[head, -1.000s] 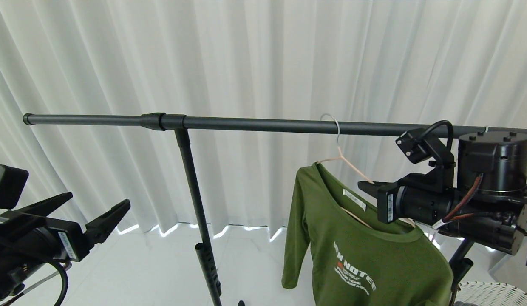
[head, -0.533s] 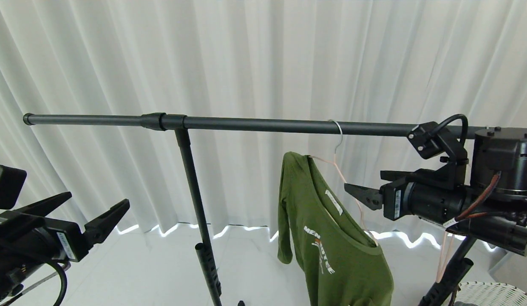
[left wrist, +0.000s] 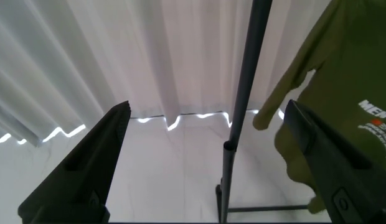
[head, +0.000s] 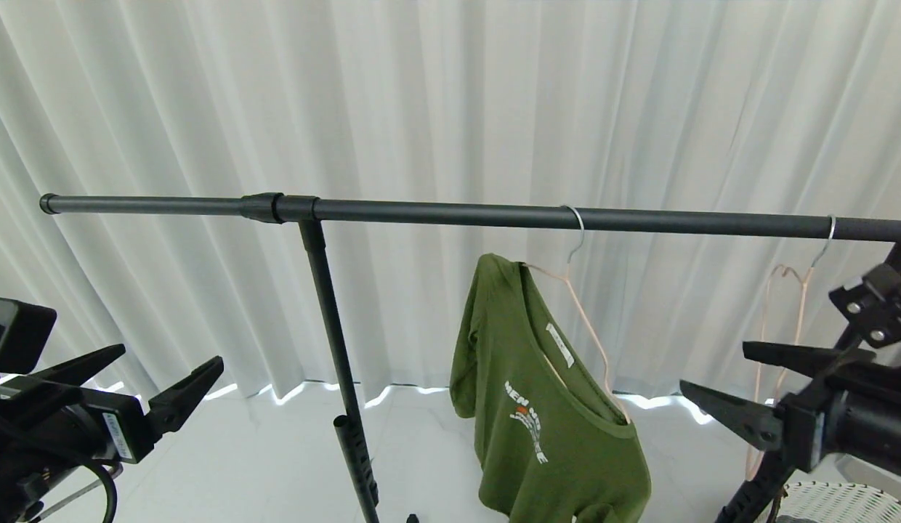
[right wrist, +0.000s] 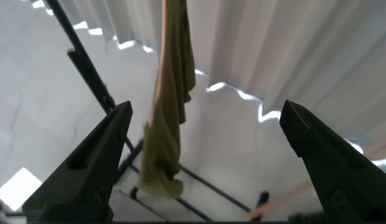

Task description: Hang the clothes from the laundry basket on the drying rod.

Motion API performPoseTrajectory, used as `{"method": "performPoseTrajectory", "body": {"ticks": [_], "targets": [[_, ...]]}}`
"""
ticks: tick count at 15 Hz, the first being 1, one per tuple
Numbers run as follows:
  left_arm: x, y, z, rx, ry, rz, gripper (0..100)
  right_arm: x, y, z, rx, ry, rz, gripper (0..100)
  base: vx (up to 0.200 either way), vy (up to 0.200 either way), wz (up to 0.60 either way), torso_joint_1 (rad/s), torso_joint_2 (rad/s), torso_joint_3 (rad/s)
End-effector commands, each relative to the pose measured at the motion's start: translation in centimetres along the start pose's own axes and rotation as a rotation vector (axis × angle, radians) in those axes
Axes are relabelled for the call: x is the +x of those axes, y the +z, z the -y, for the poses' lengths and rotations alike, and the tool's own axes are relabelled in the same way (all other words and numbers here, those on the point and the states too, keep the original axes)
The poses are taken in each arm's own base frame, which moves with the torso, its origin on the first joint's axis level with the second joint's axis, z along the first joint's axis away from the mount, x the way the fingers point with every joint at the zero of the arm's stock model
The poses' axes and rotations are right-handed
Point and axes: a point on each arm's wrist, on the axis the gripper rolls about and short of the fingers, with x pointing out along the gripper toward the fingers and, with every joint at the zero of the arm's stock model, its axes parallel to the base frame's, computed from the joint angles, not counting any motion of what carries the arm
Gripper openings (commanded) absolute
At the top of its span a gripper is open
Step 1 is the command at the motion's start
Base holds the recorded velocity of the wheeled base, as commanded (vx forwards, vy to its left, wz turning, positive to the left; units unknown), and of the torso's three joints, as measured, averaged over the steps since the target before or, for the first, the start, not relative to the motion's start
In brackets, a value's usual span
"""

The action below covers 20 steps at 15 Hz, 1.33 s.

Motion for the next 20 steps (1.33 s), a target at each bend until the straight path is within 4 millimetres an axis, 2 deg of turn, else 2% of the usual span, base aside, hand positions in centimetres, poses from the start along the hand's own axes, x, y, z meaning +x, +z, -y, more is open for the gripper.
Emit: {"method": "performPoseTrajectory", "body": {"ticks": [1, 5, 9, 16, 20], "targets": [[-0.1, -0.4, 0.1, -0.004, -0.002, -0.014, 100, -4.2, -1.4, 0.3, -0.015, -0.018, 0.038, 100, 0.000, 0.000, 0.00, 0.000, 0.00, 0.000], [0.1, 0.0, -0.2, -0.008, 0.011, -0.004, 100, -7.3, -2.3, 1.0, -0.014, -0.115, 0.101, 100, 0.000, 0.000, 0.00, 0.000, 0.00, 0.000], [0.0, 0.1, -0.1, 0.007, 0.005, 0.008, 100, -6.7, -2.8, 2.6, -0.014, -0.291, 0.036, 100, 0.000, 0.000, 0.00, 0.000, 0.00, 0.000], [-0.2, -1.1, -0.1, 0.039, 0.056, -0.045, 100, -7.3, -2.8, 3.6, -0.011, -0.413, 0.043, 100, 0.000, 0.000, 0.00, 0.000, 0.00, 0.000], [-0.2, -1.5, -0.1, 0.071, 0.073, -0.063, 100, -6.6, -3.1, 3.9, -0.008, -0.413, -0.001, 100, -0.200, 0.000, 0.00, 0.001, 0.00, 0.001]]}}
